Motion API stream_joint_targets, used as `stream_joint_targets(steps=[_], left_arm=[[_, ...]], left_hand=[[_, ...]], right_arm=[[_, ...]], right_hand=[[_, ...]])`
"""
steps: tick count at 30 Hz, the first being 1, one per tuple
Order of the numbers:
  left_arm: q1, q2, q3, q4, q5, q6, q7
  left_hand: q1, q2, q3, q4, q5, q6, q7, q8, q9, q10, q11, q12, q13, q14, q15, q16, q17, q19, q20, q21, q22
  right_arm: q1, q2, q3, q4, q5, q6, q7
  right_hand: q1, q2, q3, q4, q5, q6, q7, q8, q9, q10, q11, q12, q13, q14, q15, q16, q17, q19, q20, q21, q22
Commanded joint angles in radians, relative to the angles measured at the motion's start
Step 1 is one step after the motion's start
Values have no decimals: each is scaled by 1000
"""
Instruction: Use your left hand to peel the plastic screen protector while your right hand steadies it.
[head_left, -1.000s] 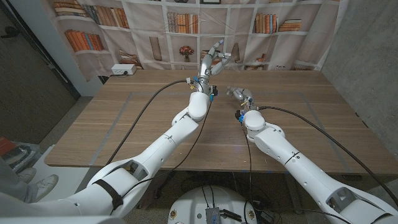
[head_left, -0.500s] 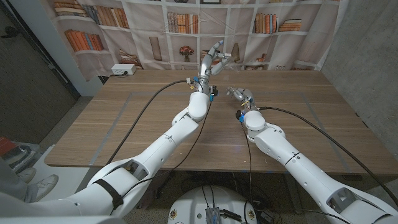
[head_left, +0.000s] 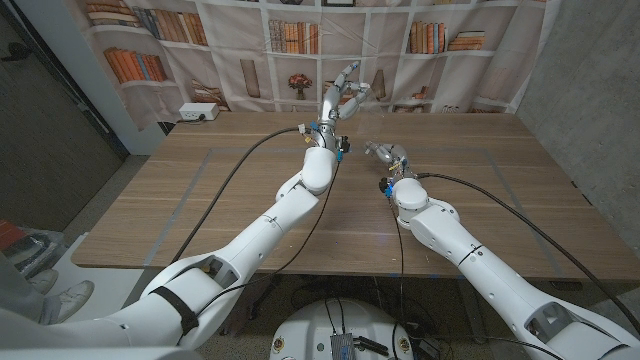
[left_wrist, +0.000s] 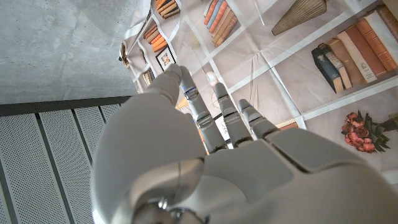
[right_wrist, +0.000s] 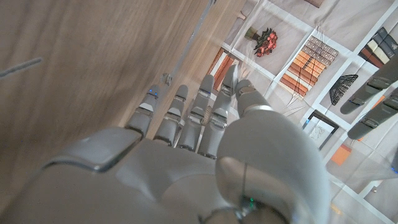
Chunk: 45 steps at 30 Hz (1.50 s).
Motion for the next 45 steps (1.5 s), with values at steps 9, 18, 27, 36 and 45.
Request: stream_joint_targets(steps=[9, 18, 27, 36, 45], left_arm=[[-1, 5, 0, -17, -1, -103, 16], [23, 37, -13, -67, -14, -134, 16], [97, 127, -66, -198, -50, -188, 12], [183, 192, -101, -301, -92, -180, 11], [211, 234, -118, -382, -34, -131, 44]], left_hand=[[8, -2, 11, 0, 0, 5, -1, 4, 2, -3, -5, 4, -2, 8, -176, 2, 1, 1, -3, -4, 0], [7, -2, 12, 0, 0, 4, -2, 4, 2, -2, -6, 6, -2, 6, -175, 1, 1, 1, -3, -4, 1], [7, -2, 12, 0, 0, 5, -1, 4, 2, -2, -6, 7, -2, 6, -176, 2, 2, 1, -4, -4, 0], [7, -2, 12, 1, -1, 5, -2, 4, 2, -2, -6, 8, -2, 6, -175, 3, 2, 1, -5, -4, 1], [6, -2, 12, 0, -1, 6, -3, 5, 2, -2, -6, 9, -2, 5, -175, 2, 1, 1, -5, -4, 1]], right_arm=[[15, 19, 21, 56, 51, -27, -6], [6, 5, 23, 13, 50, -63, -33], [20, 14, -1, -18, 5, -101, -86], [-19, 14, 8, -69, -31, -87, -147], [-40, 13, 18, -92, -42, -54, -151]], right_hand=[[16, -3, 8, 2, 9, 7, 9, 13, 8, 9, 0, -2, 2, -3, -65, 0, 5, 10, 0, 5, 5], [20, -4, 9, 4, 11, 10, 11, 16, 12, 11, 0, -3, 2, -2, -63, -1, 6, 11, -1, 5, 5], [21, -7, 9, 6, 14, 10, 9, 18, 17, 15, 1, -3, 2, 5, -66, -1, 6, 15, -5, 6, 5], [16, -11, 8, 10, 16, 14, 5, 21, 22, 17, -1, -4, 2, 10, -69, -3, 5, 20, -7, 8, 5], [14, -15, 8, 12, 17, 15, 0, 23, 26, 17, -2, -6, 2, 12, -72, -4, 5, 24, -10, 9, 5]])
